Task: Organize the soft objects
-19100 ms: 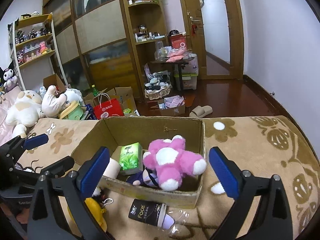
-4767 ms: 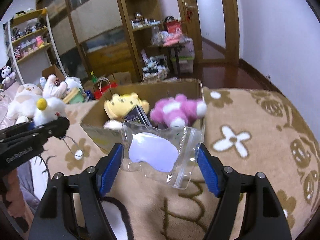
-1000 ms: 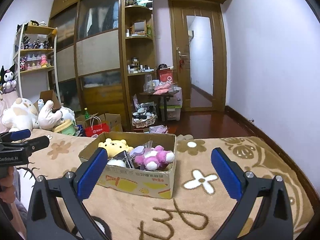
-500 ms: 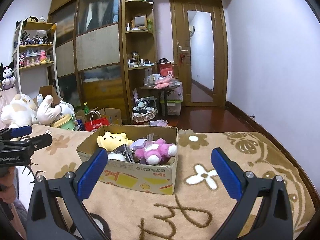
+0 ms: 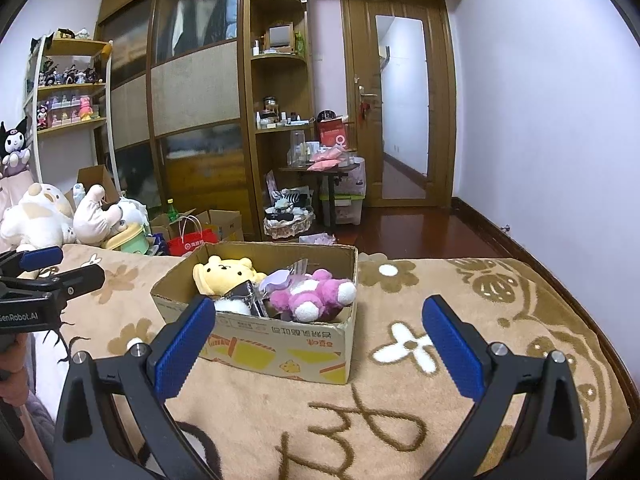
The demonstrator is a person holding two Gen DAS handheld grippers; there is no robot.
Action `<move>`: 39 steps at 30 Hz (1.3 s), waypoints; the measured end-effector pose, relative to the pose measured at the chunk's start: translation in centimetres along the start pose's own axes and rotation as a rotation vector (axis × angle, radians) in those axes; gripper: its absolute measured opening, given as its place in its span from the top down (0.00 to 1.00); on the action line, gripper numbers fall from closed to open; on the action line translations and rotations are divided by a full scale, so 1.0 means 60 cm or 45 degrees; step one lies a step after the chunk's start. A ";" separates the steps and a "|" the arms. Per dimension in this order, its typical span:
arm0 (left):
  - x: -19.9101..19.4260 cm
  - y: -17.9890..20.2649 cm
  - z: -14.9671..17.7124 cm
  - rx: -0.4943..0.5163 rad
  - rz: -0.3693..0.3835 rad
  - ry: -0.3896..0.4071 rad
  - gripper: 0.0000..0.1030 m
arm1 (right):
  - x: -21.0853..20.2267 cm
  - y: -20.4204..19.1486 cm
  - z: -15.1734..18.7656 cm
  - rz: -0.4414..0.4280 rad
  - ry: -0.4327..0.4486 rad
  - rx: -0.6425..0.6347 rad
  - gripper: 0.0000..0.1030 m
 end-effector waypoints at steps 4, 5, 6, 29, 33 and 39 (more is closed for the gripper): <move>0.003 0.001 0.006 0.003 -0.005 -0.013 0.04 | 0.001 0.001 0.002 -0.003 -0.005 0.004 0.00; 0.004 0.002 0.007 0.002 0.003 -0.017 0.04 | 0.000 0.001 0.002 -0.003 -0.004 0.005 0.00; 0.004 0.001 0.008 -0.001 0.008 -0.020 0.04 | 0.000 0.001 0.002 -0.002 -0.004 0.004 0.00; 0.004 -0.002 0.009 -0.005 0.005 -0.018 0.04 | 0.003 0.001 0.010 -0.007 -0.007 0.001 0.00; 0.004 -0.002 0.009 -0.007 0.004 -0.018 0.04 | 0.002 0.001 0.009 -0.008 -0.007 0.001 0.00; 0.004 -0.002 0.009 -0.006 0.005 -0.018 0.04 | 0.002 0.000 0.014 -0.006 -0.011 -0.002 0.00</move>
Point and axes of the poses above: each gripper's, at about its wrist camera, not at the fingertips, and x roughly the way its jaws point, y to its right, z to its underside, the point moved 10 cm from there along x, roughly the way its jaws point, and after that the axes turned 8 degrees about y, right-handed, at the moved point
